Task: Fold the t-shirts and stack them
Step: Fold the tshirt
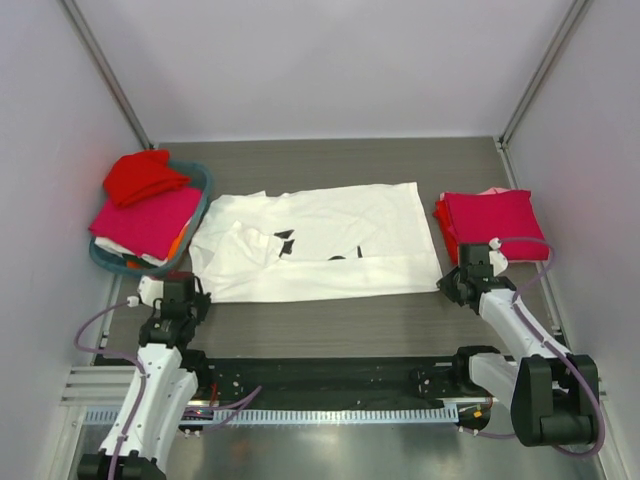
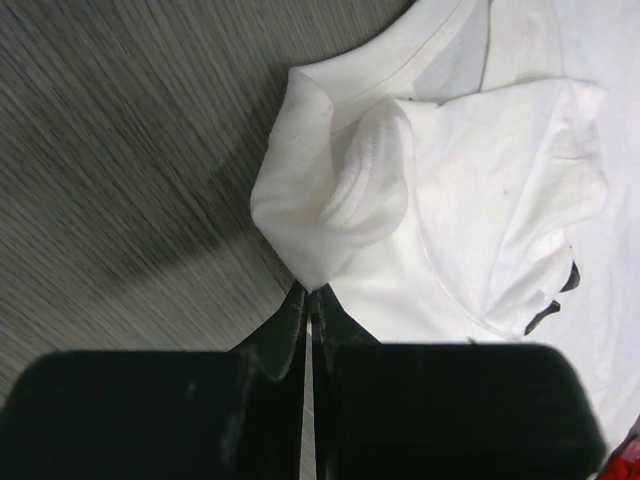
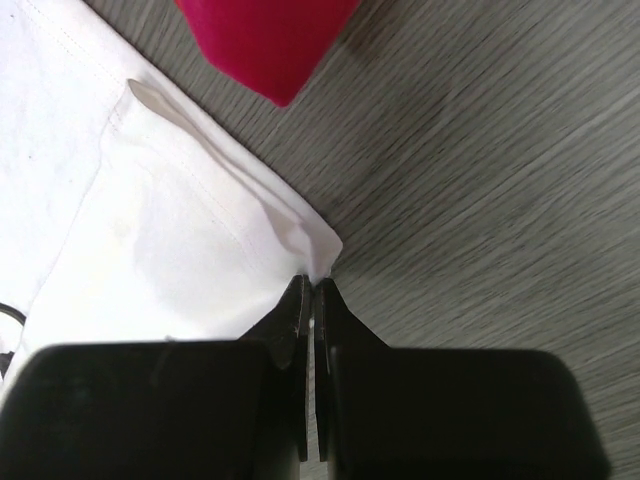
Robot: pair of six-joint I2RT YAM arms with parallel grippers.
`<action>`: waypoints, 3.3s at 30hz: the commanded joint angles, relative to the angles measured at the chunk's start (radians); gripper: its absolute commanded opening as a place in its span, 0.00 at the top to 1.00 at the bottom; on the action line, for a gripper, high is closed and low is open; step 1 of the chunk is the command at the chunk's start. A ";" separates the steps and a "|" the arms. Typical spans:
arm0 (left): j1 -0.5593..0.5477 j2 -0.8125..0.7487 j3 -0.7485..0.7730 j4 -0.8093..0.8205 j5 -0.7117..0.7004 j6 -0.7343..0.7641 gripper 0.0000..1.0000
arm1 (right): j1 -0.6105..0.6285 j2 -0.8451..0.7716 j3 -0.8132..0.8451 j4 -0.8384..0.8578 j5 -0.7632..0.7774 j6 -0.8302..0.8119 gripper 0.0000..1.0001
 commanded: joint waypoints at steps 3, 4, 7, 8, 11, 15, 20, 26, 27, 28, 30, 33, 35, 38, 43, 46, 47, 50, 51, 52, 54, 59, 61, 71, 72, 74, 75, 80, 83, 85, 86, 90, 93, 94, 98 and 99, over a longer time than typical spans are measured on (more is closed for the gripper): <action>0.005 -0.029 0.007 -0.044 -0.047 0.003 0.85 | -0.004 -0.035 -0.011 0.015 0.035 -0.001 0.87; 0.005 -0.027 0.010 -0.032 -0.005 0.018 0.71 | -0.004 -0.041 -0.005 0.006 0.041 -0.003 0.77; 0.003 -0.022 0.105 -0.054 0.105 0.110 0.46 | -0.004 -0.170 -0.001 -0.010 0.084 -0.029 0.44; 0.003 -0.027 0.122 -0.052 0.108 0.127 0.41 | -0.003 -0.184 0.009 -0.007 0.084 -0.054 0.44; 0.003 -0.016 0.238 -0.052 0.135 0.222 0.32 | -0.003 -0.196 0.062 0.029 0.054 -0.148 0.46; 0.003 0.078 0.386 -0.045 0.178 0.317 0.14 | -0.004 -0.087 0.227 0.049 0.007 -0.263 0.46; 0.003 0.345 0.533 0.116 0.322 0.389 0.05 | -0.003 0.188 0.444 0.052 -0.061 -0.358 0.46; -0.003 0.687 0.732 0.224 0.342 0.472 0.06 | -0.004 0.483 0.727 0.052 -0.115 -0.377 0.47; -0.003 0.732 0.763 0.229 0.333 0.477 0.06 | -0.004 0.524 0.754 0.056 -0.116 -0.374 0.47; -0.003 0.769 0.788 0.239 0.329 0.486 0.07 | -0.004 0.561 0.783 0.059 -0.116 -0.374 0.48; -0.004 0.875 0.860 0.253 0.325 0.489 0.07 | -0.004 0.673 0.867 0.064 -0.116 -0.375 0.48; -0.006 0.997 0.950 0.276 0.319 0.477 0.09 | 0.005 0.816 0.992 0.063 -0.101 -0.383 0.48; -0.013 1.056 1.001 0.285 0.304 0.466 0.09 | 0.012 0.890 1.085 0.061 -0.100 -0.389 0.47; -0.033 1.163 1.114 0.302 0.296 0.442 0.09 | 0.017 1.012 1.202 0.053 -0.084 -0.394 0.44; -0.082 1.322 1.320 0.345 0.217 0.394 0.09 | 0.025 1.163 1.331 0.058 -0.104 -0.368 0.43; -0.095 1.335 1.326 0.390 0.171 0.396 0.08 | 0.039 1.195 1.368 0.064 -0.098 -0.377 0.43; -0.096 1.331 1.311 0.399 0.163 0.400 0.08 | 0.043 1.203 1.371 0.063 -0.094 -0.380 0.43; -0.096 1.301 1.253 0.466 0.158 0.409 0.08 | 0.049 1.232 1.386 0.063 -0.072 -0.389 0.49; -0.096 1.292 1.209 0.507 0.166 0.411 0.08 | 0.049 1.238 1.391 0.047 -0.067 -0.388 0.57; -0.096 1.285 1.196 0.520 0.172 0.419 0.08 | 0.049 1.243 1.392 0.046 -0.057 -0.383 0.63; -0.095 1.271 1.172 0.534 0.174 0.428 0.08 | 0.049 1.240 1.371 0.046 -0.044 -0.378 0.76; -0.095 1.289 1.165 0.511 0.192 0.477 0.08 | 0.045 1.218 1.329 0.046 0.054 -0.362 0.99; -0.095 1.310 1.165 0.494 0.186 0.488 0.09 | 0.039 1.208 1.319 0.046 0.078 -0.354 0.99; -0.095 1.508 1.303 0.328 0.088 0.503 0.16 | -0.004 1.171 1.236 0.059 0.086 -0.291 0.99; -0.096 1.516 1.303 0.333 0.085 0.495 0.17 | -0.004 1.168 1.233 0.059 0.084 -0.288 0.99; -0.095 1.540 1.311 0.356 0.069 0.503 0.17 | -0.004 1.160 1.219 0.064 0.077 -0.286 0.99; -0.095 1.550 1.319 0.362 0.046 0.509 0.18 | -0.003 1.157 1.216 0.069 0.069 -0.286 0.99; -0.095 1.629 1.435 0.280 0.017 0.561 0.32 | -0.004 1.160 1.187 0.112 0.019 -0.271 0.99; -0.087 1.653 1.457 0.269 -0.001 0.583 0.29 | -0.004 1.154 1.185 0.113 0.017 -0.270 0.99; -0.072 1.662 1.475 0.258 -0.004 0.590 0.28 | -0.003 1.151 1.184 0.116 0.019 -0.271 0.99; -0.067 1.663 1.478 0.258 -0.007 0.592 0.27 | -0.004 1.149 1.181 0.119 0.015 -0.271 0.99; -0.046 1.682 1.501 0.255 0.002 0.615 0.29 | -0.004 1.157 1.181 0.121 0.003 -0.268 0.99; -0.044 1.706 1.532 0.206 0.025 0.594 0.37 | -0.003 1.157 1.179 0.124 0.000 -0.265 0.99; -0.046 1.709 1.527 0.204 0.041 0.587 0.38 | -0.004 1.155 1.179 0.122 0.000 -0.265 0.99; -0.049 1.708 1.523 0.198 0.112 0.590 0.44 | -0.004 1.151 1.178 0.125 0.002 -0.265 0.99; -0.050 1.708 1.523 0.195 0.132 0.607 0.46 | -0.003 1.151 1.178 0.124 0.002 -0.265 0.99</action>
